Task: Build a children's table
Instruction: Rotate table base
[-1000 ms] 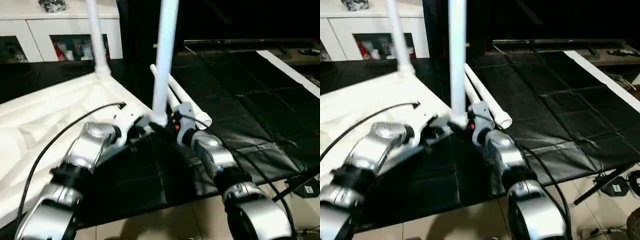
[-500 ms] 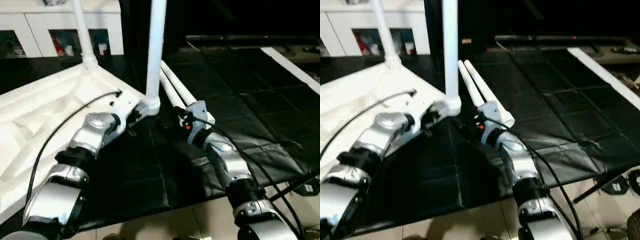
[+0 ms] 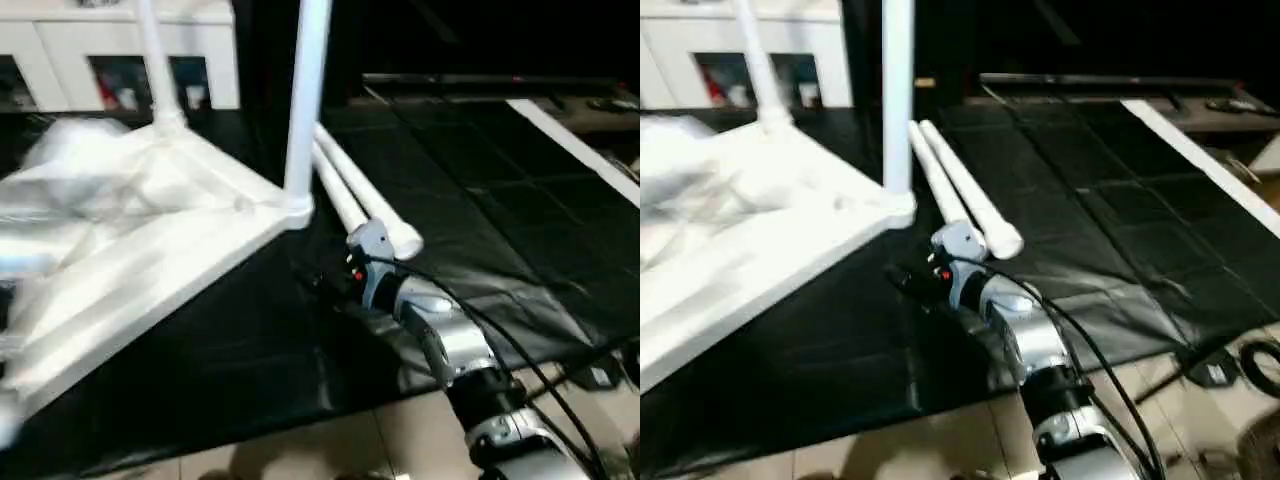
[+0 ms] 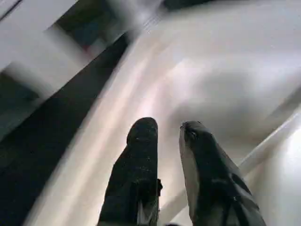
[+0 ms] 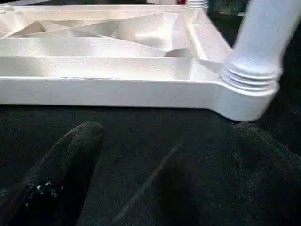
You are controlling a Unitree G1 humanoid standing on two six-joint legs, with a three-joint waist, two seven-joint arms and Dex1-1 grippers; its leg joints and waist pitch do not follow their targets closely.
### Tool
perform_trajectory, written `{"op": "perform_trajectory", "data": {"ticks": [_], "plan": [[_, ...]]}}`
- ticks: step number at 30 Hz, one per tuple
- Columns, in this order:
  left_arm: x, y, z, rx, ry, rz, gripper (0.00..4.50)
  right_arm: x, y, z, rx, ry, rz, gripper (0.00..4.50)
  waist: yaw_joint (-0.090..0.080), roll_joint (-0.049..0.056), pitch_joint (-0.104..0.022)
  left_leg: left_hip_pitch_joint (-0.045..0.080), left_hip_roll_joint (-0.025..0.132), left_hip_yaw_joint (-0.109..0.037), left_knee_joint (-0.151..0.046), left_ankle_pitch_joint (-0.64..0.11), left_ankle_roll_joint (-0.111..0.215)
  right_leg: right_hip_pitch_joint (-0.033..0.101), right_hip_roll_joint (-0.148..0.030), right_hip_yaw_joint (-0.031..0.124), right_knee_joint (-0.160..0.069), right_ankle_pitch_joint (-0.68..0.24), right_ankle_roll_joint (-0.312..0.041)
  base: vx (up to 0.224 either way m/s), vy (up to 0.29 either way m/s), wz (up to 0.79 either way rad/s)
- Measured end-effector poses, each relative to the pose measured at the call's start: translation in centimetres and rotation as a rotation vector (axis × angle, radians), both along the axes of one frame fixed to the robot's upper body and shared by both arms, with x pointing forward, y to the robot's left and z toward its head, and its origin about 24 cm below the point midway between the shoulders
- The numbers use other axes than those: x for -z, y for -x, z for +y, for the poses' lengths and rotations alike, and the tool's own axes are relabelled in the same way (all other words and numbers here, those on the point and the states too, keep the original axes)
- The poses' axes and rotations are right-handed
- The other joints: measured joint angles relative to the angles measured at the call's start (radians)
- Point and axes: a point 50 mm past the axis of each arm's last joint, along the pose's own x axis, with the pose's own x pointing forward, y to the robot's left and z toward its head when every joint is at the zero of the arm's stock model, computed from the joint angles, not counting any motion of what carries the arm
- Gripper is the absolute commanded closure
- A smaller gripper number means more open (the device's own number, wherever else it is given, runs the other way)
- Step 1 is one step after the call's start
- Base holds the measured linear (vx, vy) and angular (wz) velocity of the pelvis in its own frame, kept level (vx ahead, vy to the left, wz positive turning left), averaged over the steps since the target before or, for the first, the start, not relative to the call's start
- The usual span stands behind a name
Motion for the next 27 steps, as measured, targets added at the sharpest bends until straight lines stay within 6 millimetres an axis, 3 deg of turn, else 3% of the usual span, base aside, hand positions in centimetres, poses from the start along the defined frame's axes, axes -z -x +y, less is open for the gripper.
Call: {"op": "perform_trajectory", "data": {"ticks": [4,9,15,20,27], "plan": [[0.6,3.4,4.4,-0.121,-0.159,0.169,4.08,0.1,-0.2,1.9,-0.038,0.032,0.012,0.0,-0.003,-0.002,-0.001,0.002,0.0,0.002,0.0,0.0,0.0,0.002,0.0,0.002,0.0,-0.001,0.0,0.0,0.0,0.0],[1.9,5.9,6.9,-0.201,-0.219,0.324,4.42,1.3,-0.4,2.2,-0.017,0.09,0.064,0.0,0.009,-0.002,0.0,0.005,0.0,0.001,0.001,0.0,0.0,0.007,-0.001,0.002,0.0,-0.001,0.0,0.0,0.0,0.0],[5.6,6.8,5.8,-0.122,-0.171,0.498,4.42,1.3,-0.9,4.2,-0.027,0.141,0.071,0.0,0.009,-0.002,0.001,0.009,0.0,-0.001,0.001,0.0,0.0,0.011,-0.001,0.002,0.001,-0.001,0.001,0.0,0.0,0.0],[6.0,6.6,4.6,-0.025,-0.122,0.528,4.42,1.5,-1.3,5.0,-0.006,0.173,0.092,0.0,0.01,-0.001,0.001,0.009,0.0,-0.001,0.002,0.0,0.0,0.013,-0.001,0.002,0.001,0.0,0.001,0.0,0.0,0.0],[6.3,6.9,0.5,0.297,-0.005,0.616,4.42,2.2,-1.1,5.5,-0.013,0.206,0.117,0.0,0.009,-0.002,0.0,0.009,-0.001,0.0,0.002,0.0,0.0,0.013,-0.001,0.003,0.001,0.0,0.0,0.0,0.0,0.0]]}}
